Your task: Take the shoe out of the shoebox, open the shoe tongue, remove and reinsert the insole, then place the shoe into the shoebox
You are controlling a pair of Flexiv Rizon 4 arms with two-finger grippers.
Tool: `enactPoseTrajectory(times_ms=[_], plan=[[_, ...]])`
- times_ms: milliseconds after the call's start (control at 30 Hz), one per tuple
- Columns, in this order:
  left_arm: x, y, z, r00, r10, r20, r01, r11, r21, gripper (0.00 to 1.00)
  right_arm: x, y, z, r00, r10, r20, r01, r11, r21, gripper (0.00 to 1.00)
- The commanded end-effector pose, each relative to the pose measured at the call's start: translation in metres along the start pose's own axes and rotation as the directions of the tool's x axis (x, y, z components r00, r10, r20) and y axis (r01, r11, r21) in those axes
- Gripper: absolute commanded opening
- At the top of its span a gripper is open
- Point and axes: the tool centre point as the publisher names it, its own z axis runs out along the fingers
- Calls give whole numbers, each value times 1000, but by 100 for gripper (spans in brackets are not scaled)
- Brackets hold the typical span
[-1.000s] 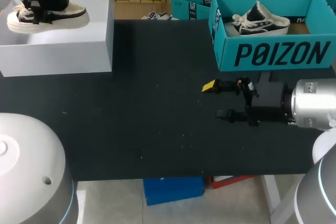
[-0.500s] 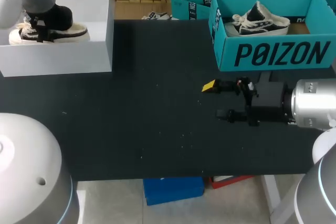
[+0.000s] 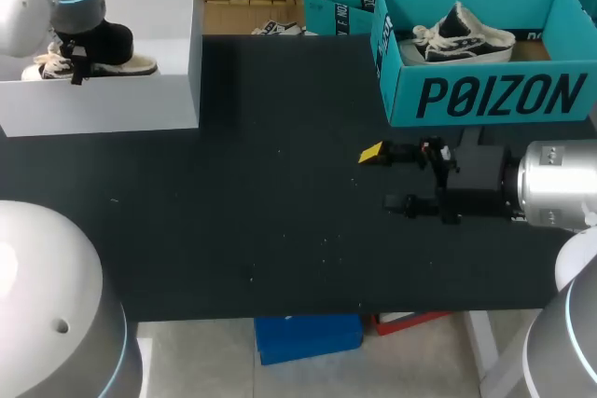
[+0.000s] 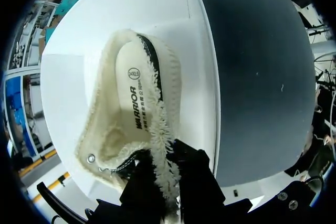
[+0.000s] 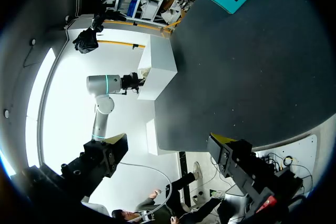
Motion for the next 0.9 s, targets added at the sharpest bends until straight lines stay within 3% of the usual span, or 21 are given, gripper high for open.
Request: enactPoseTrajectory(times_ms=[33, 333, 367, 400, 433, 500, 900], plan=[[-3, -2, 6, 1000, 5, -15, -5, 1000, -12, 0, 0, 0, 1, 1000, 0, 1, 0, 1000, -1, 100], [-3, -2, 7, 1000, 3, -28, -4, 1000, -11, 0, 0, 0, 1, 1000, 0, 1, 0, 1000, -1, 100], [-3, -1, 7, 999, 3, -32, -3, 1000, -12, 35, 0, 0, 1, 1000, 0, 1, 0, 1000, -1, 100], [-3, -1, 7, 999, 3, -32, -3, 1000, -13, 59, 0, 0, 1, 1000, 0, 1, 0, 1000, -1, 100], [-3, -1, 6, 999, 5, -34, -5, 1000, -13, 92, 0, 0, 1, 1000, 0, 1, 0, 1000, -1, 100], [-3, -1, 6, 999, 5, -36, -5, 1000, -12, 100, 0, 0, 1, 1000, 0, 1, 0, 1000, -1, 100], [-16, 4, -17, 999, -16, -35, 16, 1000, -9, 100, 0, 0, 1, 1000, 0, 1, 0, 1000, -1, 100]])
